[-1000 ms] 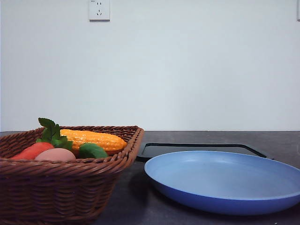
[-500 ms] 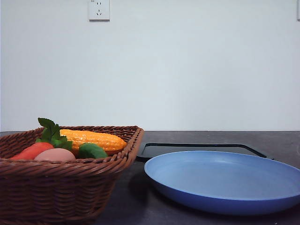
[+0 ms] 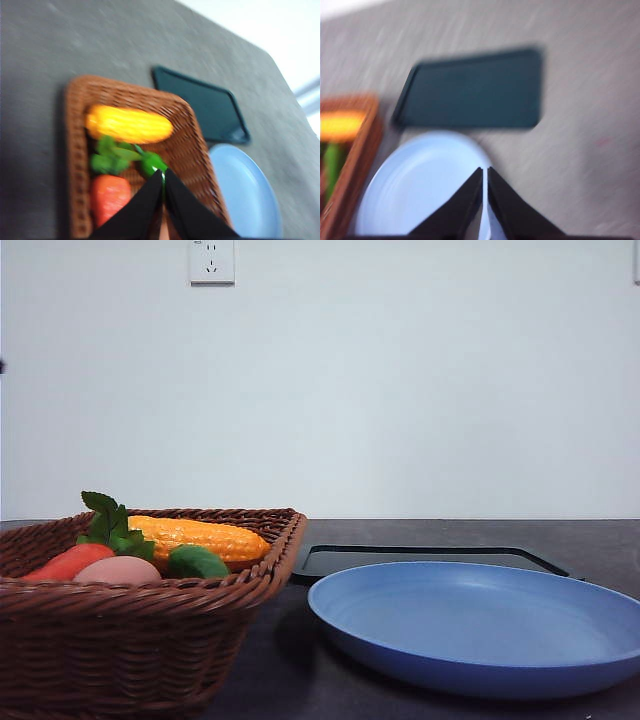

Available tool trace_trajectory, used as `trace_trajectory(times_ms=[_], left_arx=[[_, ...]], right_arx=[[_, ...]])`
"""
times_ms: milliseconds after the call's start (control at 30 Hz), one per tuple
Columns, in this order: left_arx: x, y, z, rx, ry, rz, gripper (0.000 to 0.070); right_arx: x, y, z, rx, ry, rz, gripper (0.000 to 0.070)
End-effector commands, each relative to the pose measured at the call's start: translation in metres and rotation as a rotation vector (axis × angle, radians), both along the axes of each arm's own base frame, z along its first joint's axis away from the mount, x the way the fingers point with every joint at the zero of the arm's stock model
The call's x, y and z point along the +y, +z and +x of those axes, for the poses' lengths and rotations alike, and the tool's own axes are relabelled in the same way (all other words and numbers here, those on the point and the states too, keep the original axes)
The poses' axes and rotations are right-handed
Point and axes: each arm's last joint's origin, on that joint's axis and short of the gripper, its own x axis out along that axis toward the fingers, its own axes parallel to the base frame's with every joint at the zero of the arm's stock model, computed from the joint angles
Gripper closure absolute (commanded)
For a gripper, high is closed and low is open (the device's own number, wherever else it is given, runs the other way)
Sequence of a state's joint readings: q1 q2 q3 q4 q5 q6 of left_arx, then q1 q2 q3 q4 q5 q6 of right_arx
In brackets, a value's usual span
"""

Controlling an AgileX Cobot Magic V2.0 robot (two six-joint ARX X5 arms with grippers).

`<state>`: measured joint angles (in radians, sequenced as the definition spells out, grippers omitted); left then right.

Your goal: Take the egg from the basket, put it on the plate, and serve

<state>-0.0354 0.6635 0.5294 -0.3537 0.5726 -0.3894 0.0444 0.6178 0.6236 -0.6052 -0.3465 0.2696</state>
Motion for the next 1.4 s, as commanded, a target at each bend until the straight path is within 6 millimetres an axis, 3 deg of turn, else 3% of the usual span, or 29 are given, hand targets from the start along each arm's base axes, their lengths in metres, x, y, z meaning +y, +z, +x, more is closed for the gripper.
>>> trace_trajectory(times_ms=[0,367,433,500,600,733,1367], left_arx=[[-0.003,0.007,0.007,0.002,-0.069,0.008,0.07],[-0.022,0.008,0.028,0.124,-0.22,0.03,0.07],[-0.024,0.007,0.029,0.127,-0.229,0.031,0.0689],[-0.024,0.007,0.028,0.127,-0.232,0.031,0.0636],[-0.025,0.007,0.029,0.124,-0.232,0.031,0.0504],[-0.025,0.007,0.029,0.123,-0.231,0.03,0.0376],[-0.025,0.007,0.028,0.132,-0.229,0.028,0.037]], right_arx=[[0.001,0.002,0.007,0.035,0.058,-0.013,0.07],[0.006,-0.019,0.037,0.312,0.198,0.018,0.07],[0.006,-0.023,0.041,0.34,0.199,0.019,0.0663],[0.006,-0.027,0.044,0.364,0.197,0.02,0.0567],[0.006,-0.032,0.048,0.394,0.19,0.015,0.0449],[0.007,-0.038,0.053,0.426,0.189,0.014,0.0431],[0.015,-0.068,0.082,0.521,0.212,0.009,0.0431]])
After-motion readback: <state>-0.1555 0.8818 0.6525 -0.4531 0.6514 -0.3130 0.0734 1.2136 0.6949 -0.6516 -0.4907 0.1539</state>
